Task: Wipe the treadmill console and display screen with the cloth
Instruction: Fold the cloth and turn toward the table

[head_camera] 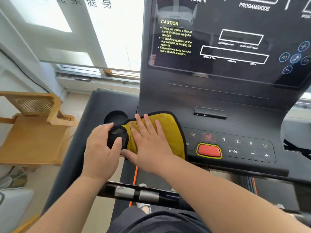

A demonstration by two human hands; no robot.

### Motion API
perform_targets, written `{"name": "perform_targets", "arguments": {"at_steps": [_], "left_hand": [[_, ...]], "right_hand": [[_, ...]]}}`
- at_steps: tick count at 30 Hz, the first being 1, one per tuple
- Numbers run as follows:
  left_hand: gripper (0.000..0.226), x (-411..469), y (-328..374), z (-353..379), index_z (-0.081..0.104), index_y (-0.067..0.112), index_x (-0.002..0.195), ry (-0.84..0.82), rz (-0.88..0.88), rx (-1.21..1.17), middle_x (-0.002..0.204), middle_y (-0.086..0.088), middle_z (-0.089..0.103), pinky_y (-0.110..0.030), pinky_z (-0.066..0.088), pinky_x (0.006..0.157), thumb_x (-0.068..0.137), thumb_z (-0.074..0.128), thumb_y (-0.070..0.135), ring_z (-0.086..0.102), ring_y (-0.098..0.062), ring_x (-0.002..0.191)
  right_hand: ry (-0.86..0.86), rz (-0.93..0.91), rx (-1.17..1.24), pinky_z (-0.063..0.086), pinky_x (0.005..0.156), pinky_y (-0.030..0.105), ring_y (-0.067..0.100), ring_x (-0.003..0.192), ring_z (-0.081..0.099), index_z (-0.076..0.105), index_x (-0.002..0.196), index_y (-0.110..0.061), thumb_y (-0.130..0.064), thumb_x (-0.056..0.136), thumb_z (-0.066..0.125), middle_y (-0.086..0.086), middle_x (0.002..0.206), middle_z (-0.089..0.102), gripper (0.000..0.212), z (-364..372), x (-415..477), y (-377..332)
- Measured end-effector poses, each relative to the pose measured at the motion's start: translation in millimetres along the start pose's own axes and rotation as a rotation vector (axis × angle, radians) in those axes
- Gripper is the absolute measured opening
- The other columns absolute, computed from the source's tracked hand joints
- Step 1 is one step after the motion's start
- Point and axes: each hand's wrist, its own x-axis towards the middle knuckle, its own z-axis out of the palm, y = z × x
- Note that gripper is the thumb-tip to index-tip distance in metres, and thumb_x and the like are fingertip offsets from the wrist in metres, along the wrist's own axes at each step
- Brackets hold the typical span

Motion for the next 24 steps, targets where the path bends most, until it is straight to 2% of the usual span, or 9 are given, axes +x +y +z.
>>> {"name": "perform_targets", "arguments": {"at_steps": [3,5,8,12,14,17,19,21,24], "left_hand": [[0.051,-3.1,-0.3,-10.8,0.046,0.022,0.144,0.024,-0.141,-0.172,0.131,0.009,0.050,-0.038,0.043,0.106,0.096,0.054,0.038,0.051,-0.015,0.123],[0.050,-5.2,4.0,-15.7,0.044,0.026,0.145,0.020,-0.212,-0.295,0.132,0.010,0.054,-0.035,0.048,0.100,0.098,0.057,0.037,0.055,-0.012,0.120],[0.037,-6.0,15.3,-20.0,0.059,0.024,0.134,-0.055,-0.274,-0.512,0.118,0.008,0.068,-0.035,0.056,0.092,0.097,0.062,0.028,0.065,-0.009,0.108],[0.027,-12.6,33.2,-22.9,0.067,0.024,0.117,-0.072,-0.300,-0.723,0.088,0.001,0.074,-0.033,0.059,0.076,0.093,0.069,0.013,0.072,-0.018,0.089],[0.026,-18.5,40.4,-27.3,0.068,0.021,0.116,-0.034,-0.311,-0.747,0.087,-0.002,0.075,-0.033,0.060,0.073,0.091,0.070,0.011,0.073,-0.020,0.087],[0.013,-32.6,50.9,-40.9,0.074,0.014,0.102,0.060,-0.318,-0.706,0.087,-0.006,0.077,-0.030,0.059,0.068,0.092,0.069,0.008,0.073,-0.024,0.086],[0.011,-48.1,59.6,-54.3,0.074,0.015,0.096,0.127,-0.316,-0.697,0.086,-0.008,0.076,-0.033,0.061,0.070,0.092,0.067,0.007,0.073,-0.025,0.085],[0.012,-67.8,69.1,-67.7,0.074,0.018,0.097,0.178,-0.288,-0.663,0.085,-0.003,0.076,-0.031,0.061,0.072,0.093,0.067,0.008,0.072,-0.019,0.084],[0.014,-99.4,79.0,-83.3,0.074,0.020,0.093,0.277,-0.246,-0.615,0.080,0.005,0.073,-0.024,0.055,0.072,0.092,0.069,0.007,0.066,-0.007,0.076]], "right_hand": [[0.097,-0.017,0.180,0.001,0.129,0.050,0.020,0.159,-0.013,0.010,0.165,-0.024,-0.061,0.106,0.026,-0.002,0.174,-0.010,0.071,-12.3,7.8,-8.6],[0.199,-0.037,0.320,0.002,0.129,0.042,0.017,0.160,-0.007,0.014,0.165,-0.024,-0.052,0.107,0.029,-0.003,0.174,-0.003,0.066,-24.2,2.2,-13.2],[0.243,-0.077,0.435,0.001,0.125,0.035,0.012,0.159,-0.003,0.013,0.165,-0.027,-0.051,0.104,0.028,-0.005,0.174,0.002,0.068,-41.8,-15.5,-20.8],[0.222,-0.093,0.641,0.010,0.128,0.038,0.010,0.158,0.007,0.017,0.164,-0.029,-0.046,0.102,0.032,-0.006,0.172,0.014,0.067,-62.8,-37.8,-23.1],[0.219,-0.101,0.727,0.015,0.127,0.039,0.011,0.156,0.015,0.020,0.164,-0.028,-0.043,0.100,0.035,-0.004,0.170,0.022,0.067,-70.3,-45.5,-17.4],[0.195,-0.153,0.707,0.017,0.119,0.021,0.009,0.149,0.024,0.031,0.161,-0.027,-0.041,0.100,0.040,-0.004,0.165,0.034,0.063,-79.1,-56.3,-3.6],[0.157,-0.217,0.738,0.019,0.109,0.006,-0.003,0.139,0.031,0.042,0.156,-0.027,-0.031,0.106,0.048,-0.010,0.157,0.042,0.051,-81.4,-63.8,4.4],[0.111,-0.250,0.872,0.027,0.110,0.012,-0.010,0.133,0.040,0.058,0.144,-0.034,-0.028,0.103,0.055,-0.020,0.150,0.048,0.041,-77.5,-70.1,9.4],[0.094,-0.209,1.036,0.040,0.113,0.033,0.001,0.134,0.051,0.066,0.117,-0.047,-0.034,0.096,0.054,-0.022,0.140,0.059,0.028,-61.2,-76.0,7.4]]}}
